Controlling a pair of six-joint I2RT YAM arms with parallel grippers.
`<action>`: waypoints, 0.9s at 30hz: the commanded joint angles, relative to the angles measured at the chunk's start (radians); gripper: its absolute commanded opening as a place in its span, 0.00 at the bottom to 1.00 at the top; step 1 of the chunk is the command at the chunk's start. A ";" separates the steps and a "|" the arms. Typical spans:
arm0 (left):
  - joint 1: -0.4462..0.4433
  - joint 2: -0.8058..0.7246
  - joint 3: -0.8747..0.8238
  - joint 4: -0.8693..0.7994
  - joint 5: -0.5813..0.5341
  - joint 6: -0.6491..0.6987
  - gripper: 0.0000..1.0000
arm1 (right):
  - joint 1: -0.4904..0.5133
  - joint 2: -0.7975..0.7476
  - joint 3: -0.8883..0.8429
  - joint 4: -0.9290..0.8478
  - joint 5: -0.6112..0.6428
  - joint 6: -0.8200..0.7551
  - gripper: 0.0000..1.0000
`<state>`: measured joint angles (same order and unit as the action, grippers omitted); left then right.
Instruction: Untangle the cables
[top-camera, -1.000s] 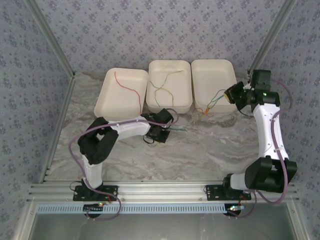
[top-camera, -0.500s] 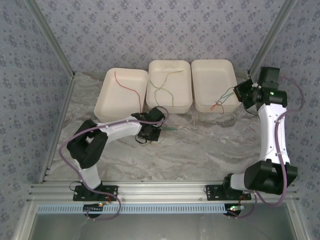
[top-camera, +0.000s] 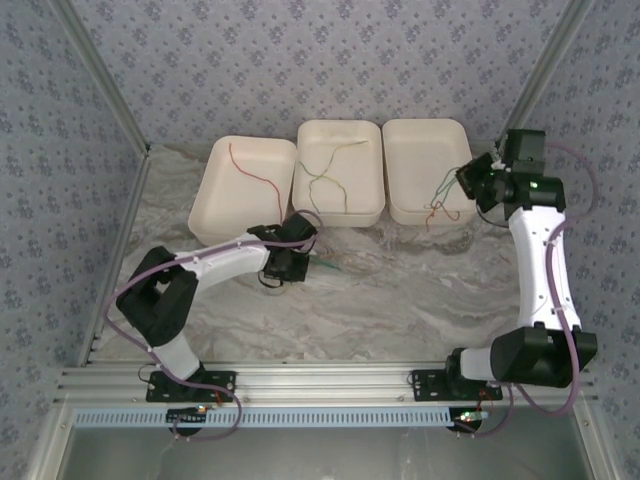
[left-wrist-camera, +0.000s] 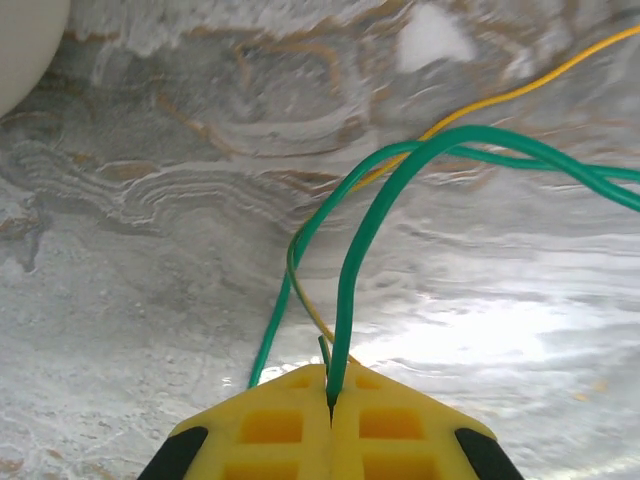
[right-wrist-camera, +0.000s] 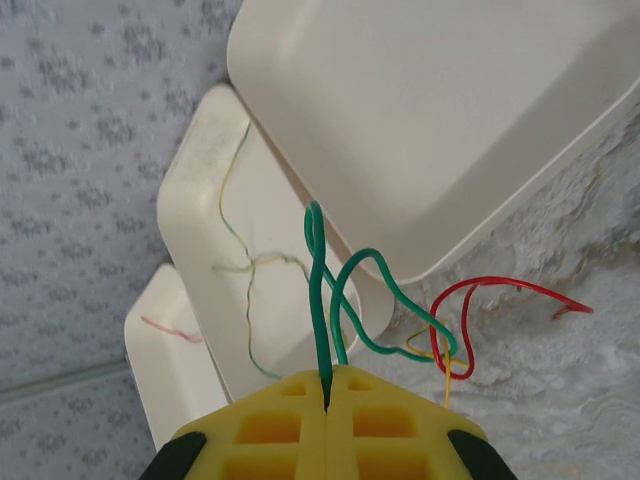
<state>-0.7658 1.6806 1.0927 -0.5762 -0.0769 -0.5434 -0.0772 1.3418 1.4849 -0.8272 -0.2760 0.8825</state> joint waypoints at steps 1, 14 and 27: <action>-0.003 -0.047 0.077 0.025 0.056 0.003 0.00 | 0.090 -0.009 -0.057 -0.014 0.005 0.015 0.00; 0.025 -0.096 0.195 0.062 0.180 -0.002 0.00 | 0.215 0.061 -0.435 0.023 -0.031 -0.017 0.00; 0.078 -0.027 0.226 0.204 0.538 -0.041 0.00 | 0.241 -0.006 -0.321 0.083 -0.202 -0.160 0.48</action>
<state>-0.6880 1.6337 1.2770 -0.4046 0.3553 -0.5922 0.1562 1.3167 1.1263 -0.7753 -0.3668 0.7609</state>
